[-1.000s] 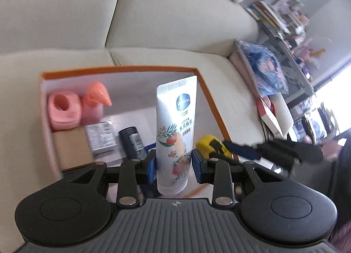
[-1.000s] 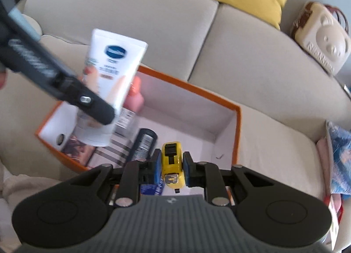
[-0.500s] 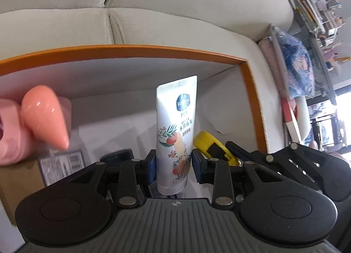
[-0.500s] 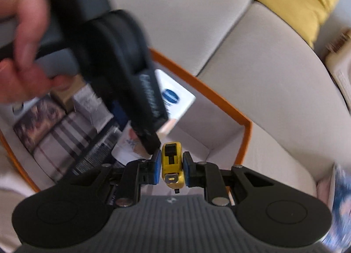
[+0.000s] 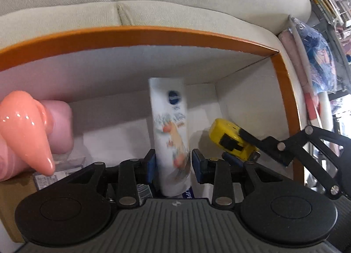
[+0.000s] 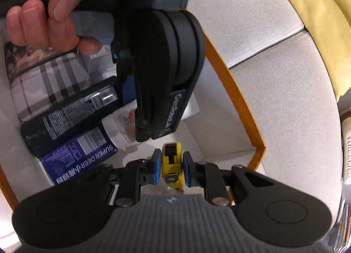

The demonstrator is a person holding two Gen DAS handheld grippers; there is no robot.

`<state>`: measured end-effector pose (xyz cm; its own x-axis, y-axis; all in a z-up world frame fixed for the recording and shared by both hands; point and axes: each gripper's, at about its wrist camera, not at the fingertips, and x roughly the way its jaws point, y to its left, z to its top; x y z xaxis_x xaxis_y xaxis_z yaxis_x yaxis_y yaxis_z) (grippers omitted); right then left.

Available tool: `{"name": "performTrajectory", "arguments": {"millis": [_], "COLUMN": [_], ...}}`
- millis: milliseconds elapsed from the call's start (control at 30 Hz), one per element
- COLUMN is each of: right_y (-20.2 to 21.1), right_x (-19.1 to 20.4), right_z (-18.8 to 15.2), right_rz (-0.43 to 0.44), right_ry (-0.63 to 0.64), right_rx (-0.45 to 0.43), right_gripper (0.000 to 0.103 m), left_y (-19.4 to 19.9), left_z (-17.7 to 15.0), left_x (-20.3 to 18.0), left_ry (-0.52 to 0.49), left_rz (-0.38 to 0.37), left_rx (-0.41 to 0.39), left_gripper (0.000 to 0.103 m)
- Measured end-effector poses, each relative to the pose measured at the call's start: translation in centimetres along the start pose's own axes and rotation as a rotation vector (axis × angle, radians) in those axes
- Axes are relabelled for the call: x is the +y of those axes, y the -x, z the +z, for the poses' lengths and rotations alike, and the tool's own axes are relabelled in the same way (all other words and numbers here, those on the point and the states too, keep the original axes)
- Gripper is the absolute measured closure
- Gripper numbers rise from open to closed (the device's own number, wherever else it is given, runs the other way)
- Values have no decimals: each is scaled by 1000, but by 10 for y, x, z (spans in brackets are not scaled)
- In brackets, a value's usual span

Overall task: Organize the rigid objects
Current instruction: 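Lower the white tube and tape measure into the box and open both grippers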

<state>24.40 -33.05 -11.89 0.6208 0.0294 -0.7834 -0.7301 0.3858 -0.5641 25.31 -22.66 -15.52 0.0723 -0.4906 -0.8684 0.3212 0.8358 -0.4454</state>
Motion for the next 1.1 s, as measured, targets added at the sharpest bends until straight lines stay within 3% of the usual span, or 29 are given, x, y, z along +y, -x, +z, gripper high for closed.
{"name": "performTrajectory", "arguments": {"millis": [133,300,533,833,1100], "right_y": [2,8,21,12,-22], "right_x": [-1,3,8,32,34], "right_z": [-1,1,14,45,66], "right_rz": [5,-6,-21,-10,10], "right_ry": [-10,13,57,273,399], "right_rx": [-3,-27,-102,-221,-214], "right_gripper": [83,83,83,83,83], "left_y": [9,34,80,123,122], "left_z": [-2,-8,-26,-38,-38], "left_x": [-7,-9,-4,40,62], "left_ry": [-58,-79,-113,-23,53], "left_rz": [37,23,1,91,76], "left_rx": [-28,-73,-125,-190,-216], "left_gripper": [59,59,66,65,66]}}
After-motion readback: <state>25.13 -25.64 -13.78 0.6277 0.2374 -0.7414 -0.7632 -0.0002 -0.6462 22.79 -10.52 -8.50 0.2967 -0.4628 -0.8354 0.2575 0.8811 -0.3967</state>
